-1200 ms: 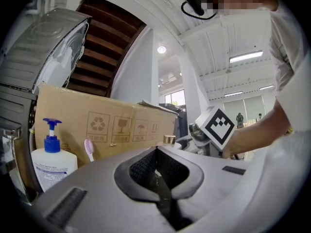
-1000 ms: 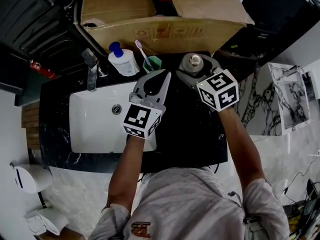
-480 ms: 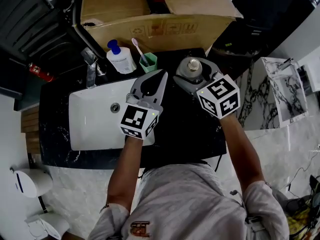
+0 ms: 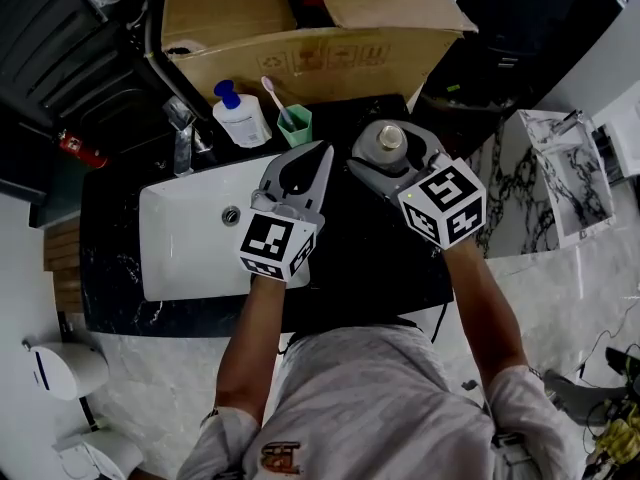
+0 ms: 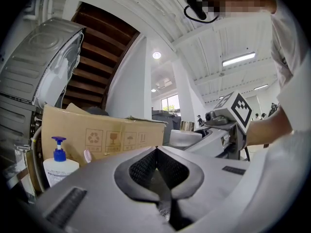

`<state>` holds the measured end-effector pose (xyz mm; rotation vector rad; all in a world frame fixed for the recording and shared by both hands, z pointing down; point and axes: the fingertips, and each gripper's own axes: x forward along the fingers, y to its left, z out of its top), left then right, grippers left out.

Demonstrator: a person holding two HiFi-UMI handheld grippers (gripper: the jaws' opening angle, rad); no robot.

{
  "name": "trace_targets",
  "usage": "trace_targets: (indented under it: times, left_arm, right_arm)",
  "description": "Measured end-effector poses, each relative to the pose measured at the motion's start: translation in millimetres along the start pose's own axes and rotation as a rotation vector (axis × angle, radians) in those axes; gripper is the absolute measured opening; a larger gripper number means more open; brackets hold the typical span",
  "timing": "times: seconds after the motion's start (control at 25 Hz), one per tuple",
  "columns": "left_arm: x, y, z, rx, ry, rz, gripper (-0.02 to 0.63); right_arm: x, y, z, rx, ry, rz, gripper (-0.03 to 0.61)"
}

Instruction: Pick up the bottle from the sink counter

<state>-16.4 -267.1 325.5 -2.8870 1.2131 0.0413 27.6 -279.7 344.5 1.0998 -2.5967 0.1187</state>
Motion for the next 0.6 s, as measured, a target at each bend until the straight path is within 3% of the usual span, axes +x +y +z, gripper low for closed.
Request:
trace_targets:
  times: [0.6]
  left_arm:
    - [-1.9,-5.6,-1.2,-0.007,-0.007,0.0,0.0]
  right_arm:
    - [-10.2,2.8,0.1,0.0,-0.006,-0.003,0.333]
